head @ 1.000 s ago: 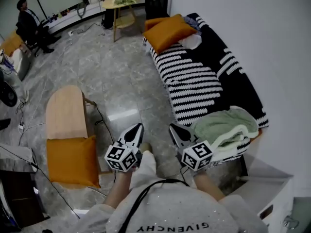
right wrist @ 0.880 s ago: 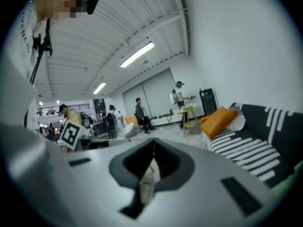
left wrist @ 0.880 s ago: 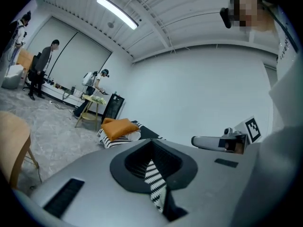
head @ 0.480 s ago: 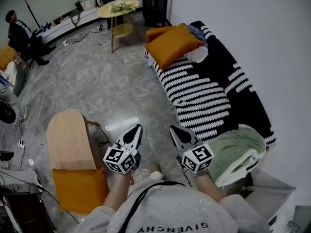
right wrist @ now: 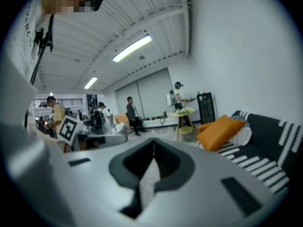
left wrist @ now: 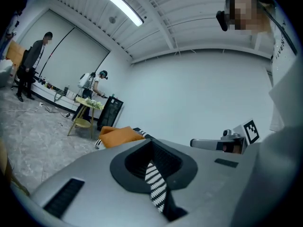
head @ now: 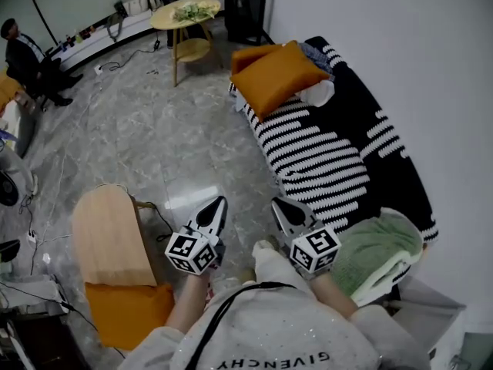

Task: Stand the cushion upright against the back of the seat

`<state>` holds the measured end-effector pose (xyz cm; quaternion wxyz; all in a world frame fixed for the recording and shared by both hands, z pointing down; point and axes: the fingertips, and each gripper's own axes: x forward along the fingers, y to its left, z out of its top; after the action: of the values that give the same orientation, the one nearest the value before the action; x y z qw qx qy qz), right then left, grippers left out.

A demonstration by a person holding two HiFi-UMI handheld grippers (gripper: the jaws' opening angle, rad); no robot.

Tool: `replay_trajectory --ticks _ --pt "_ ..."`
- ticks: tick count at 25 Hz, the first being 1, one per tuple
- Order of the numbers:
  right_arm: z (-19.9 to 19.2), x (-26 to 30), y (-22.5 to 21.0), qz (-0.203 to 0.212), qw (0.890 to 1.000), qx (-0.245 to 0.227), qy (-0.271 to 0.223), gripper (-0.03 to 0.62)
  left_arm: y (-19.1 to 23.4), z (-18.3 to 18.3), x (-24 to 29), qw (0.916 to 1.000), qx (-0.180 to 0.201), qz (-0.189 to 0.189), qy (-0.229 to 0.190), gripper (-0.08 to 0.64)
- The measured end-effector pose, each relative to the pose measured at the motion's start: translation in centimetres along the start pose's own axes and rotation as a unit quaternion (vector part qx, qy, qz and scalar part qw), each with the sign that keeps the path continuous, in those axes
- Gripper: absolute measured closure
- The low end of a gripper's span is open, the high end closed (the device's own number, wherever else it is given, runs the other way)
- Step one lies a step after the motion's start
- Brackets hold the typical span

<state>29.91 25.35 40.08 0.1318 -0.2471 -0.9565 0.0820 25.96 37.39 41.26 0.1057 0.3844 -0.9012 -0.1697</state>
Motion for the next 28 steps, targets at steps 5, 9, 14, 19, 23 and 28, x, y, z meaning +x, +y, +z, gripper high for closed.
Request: replay_trajectory --ticks 5,9,14,19,23,28 --pt "0.1 2.9 -2.3 0.005 1.0 0.011 0.007 0.574 2.3 0.4 2.2 0.9999 -0.005 0.013 -0.002 0.537" --pt "0.8 6.3 -4.6 0.014 1.0 0.008 0.013 0.574 4.9 1.2 4.6 0.9997 -0.007 0.025 -0.003 0.537" --pt "3.1 11.2 -7.9 0.034 0.999 -0.004 0.018 0.574 7.9 3.1 9.5 0.9992 -0.006 0.039 -0.004 0.537" --pt "5.1 15.3 -12.6 0.039 0.999 0.001 0.023 0.574 10.0 5.2 15.7 0.9993 -0.004 0.038 -0.004 0.537" --pt "6.3 18.2 -16.3 0.039 0.999 0.0 0.022 0.574 11.7 6.3 20.4 0.9995 0.0 0.031 -0.005 0.537" --pt "7.7 21.1 -20.4 0.037 0.999 -0.004 0.022 0.574 13.2 7.0 25.2 0.9995 -0.004 0.029 -0.009 0.537"
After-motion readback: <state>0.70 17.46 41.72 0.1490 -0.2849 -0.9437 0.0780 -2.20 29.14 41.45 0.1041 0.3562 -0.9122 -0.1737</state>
